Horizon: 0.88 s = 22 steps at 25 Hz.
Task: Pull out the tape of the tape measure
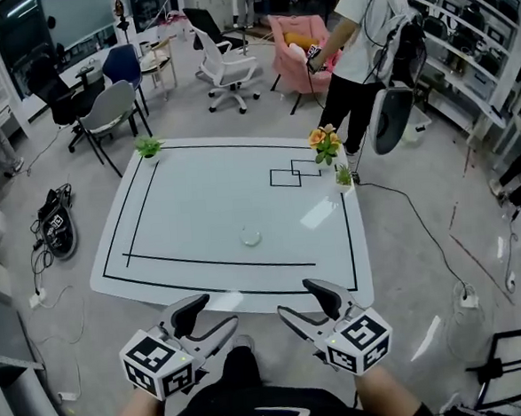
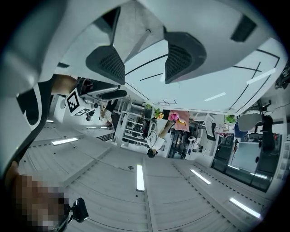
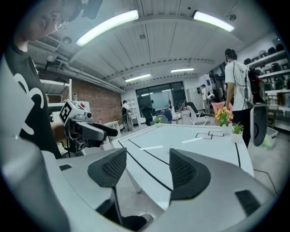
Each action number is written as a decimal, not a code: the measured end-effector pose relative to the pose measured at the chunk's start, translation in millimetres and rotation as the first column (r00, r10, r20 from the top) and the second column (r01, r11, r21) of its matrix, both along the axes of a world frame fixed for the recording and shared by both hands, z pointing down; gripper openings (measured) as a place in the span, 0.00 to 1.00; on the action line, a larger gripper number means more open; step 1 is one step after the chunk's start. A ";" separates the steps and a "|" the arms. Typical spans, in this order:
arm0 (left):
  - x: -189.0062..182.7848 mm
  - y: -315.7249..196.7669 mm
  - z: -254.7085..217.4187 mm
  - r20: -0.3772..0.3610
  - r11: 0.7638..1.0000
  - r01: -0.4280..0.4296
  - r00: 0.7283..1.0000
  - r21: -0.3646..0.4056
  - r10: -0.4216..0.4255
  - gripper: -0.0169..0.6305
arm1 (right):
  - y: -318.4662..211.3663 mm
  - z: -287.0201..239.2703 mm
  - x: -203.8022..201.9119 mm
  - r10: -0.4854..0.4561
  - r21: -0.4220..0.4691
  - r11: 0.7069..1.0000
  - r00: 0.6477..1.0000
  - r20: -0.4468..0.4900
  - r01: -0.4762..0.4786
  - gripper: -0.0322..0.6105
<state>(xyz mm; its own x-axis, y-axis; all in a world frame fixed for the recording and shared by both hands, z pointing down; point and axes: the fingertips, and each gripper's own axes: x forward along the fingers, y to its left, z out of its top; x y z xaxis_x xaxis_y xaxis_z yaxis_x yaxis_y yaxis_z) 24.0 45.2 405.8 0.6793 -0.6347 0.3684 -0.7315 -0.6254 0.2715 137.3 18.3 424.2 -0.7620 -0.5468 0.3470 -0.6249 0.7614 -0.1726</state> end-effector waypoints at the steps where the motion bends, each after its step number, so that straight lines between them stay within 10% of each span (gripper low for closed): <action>1: -2.3 -9.6 1.7 0.001 1.000 -0.002 1.000 -0.004 0.003 0.43 | -9.0 2.5 -2.6 0.003 -0.003 1.000 1.000 -0.012 -0.003 0.48; 22: -70.3 -162.3 50.3 0.022 0.993 -0.078 0.997 -0.090 0.081 0.43 | -166.2 100.0 -73.3 0.037 -0.125 0.990 0.964 -0.265 -0.072 0.48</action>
<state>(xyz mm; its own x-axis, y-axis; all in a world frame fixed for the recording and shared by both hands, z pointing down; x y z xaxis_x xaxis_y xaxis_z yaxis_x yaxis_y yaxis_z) -46.3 -117.2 456.1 0.7162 -0.5432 0.4383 -0.6877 -0.6562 0.3106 64.0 -147.9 524.2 -0.6056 -0.5207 0.6018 -0.7013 0.7066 -0.0944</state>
